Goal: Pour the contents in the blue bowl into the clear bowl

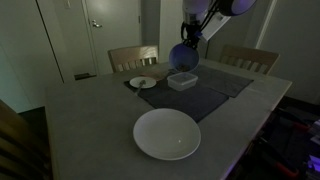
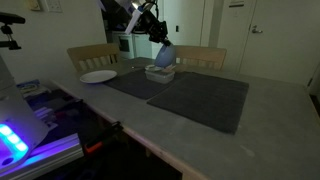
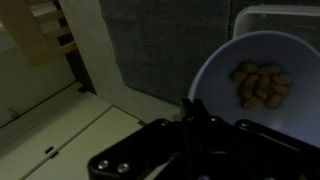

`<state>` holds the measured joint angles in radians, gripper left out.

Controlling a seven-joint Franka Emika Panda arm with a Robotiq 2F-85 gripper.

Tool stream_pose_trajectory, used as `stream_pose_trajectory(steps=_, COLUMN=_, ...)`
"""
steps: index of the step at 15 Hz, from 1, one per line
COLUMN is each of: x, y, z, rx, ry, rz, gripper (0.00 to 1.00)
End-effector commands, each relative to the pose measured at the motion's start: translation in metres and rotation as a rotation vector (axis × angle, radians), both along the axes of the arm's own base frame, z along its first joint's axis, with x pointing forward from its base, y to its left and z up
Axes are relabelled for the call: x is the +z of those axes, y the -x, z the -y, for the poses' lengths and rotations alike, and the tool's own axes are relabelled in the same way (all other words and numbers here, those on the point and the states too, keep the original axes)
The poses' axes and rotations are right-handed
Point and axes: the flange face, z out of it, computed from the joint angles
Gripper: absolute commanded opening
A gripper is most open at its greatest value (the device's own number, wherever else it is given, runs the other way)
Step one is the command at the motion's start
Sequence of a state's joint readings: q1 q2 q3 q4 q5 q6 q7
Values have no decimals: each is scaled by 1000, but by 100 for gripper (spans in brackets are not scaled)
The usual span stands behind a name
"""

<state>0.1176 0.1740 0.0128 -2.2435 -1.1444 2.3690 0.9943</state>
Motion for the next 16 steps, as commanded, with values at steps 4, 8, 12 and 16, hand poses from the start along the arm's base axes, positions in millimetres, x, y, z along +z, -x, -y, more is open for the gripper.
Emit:
stream_pose_trajectory(steps=4, x=-18, y=35, z=-24, rx=46, ry=89, rz=95, gripper=1)
stream_pose_trajectory(steps=8, x=-25, y=49, z=-32, rx=58, ry=116, rz=166, gripper=1)
stream_pose_trajectory(steps=12, x=-26, y=60, z=-31, rx=41, ry=125, rz=235, gripper=1)
stream_pose_trajectory(steps=16, x=-25, y=69, z=-30, rx=23, ry=122, rz=321, gripper=1)
